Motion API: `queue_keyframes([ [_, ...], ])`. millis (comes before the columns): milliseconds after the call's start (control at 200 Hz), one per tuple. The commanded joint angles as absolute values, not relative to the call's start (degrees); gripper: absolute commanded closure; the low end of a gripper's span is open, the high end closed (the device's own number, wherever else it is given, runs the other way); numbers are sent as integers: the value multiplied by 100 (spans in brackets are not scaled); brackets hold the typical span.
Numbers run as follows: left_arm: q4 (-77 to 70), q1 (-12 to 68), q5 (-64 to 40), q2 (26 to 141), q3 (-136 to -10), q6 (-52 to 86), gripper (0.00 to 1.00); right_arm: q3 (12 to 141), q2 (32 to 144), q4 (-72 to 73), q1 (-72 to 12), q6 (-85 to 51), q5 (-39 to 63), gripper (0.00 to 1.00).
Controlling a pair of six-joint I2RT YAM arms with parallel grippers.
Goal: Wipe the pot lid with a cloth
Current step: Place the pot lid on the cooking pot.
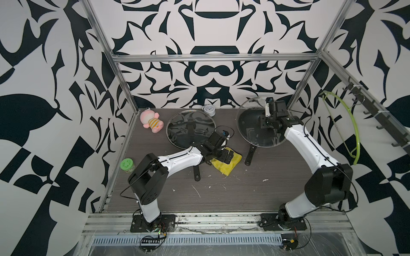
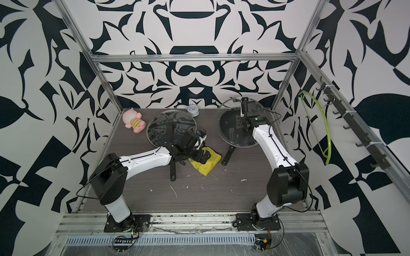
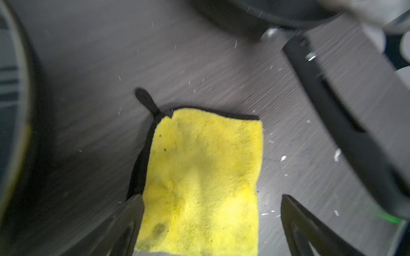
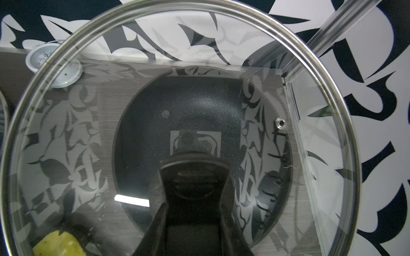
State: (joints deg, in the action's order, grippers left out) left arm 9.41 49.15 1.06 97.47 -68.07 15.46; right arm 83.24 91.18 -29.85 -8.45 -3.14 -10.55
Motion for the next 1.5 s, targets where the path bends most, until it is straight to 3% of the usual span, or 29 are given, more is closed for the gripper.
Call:
queue_keyframes([
  [0, 447, 4913, 98, 9183, -6558, 1341, 1, 8982, 9082, -2287, -774, -397, -1165, 100],
  [330, -11, 4924, -211, 8048, -5898, 883, 1, 9914, 10209, -2695, -452, -385, -554, 100],
  [665, 541, 4911, 410, 7385, -5725, 521, 1, 10807, 11083, -3415, -190, -259, -510, 100],
  [1210, 615, 4800, 633, 7348, -5708, 603, 1, 11526, 11735, -4421, -109, -176, -191, 100],
  [1495, 624, 4709, 650, 7185, -5691, 602, 1, 10872, 11339, -4188, -179, -147, -158, 100],
])
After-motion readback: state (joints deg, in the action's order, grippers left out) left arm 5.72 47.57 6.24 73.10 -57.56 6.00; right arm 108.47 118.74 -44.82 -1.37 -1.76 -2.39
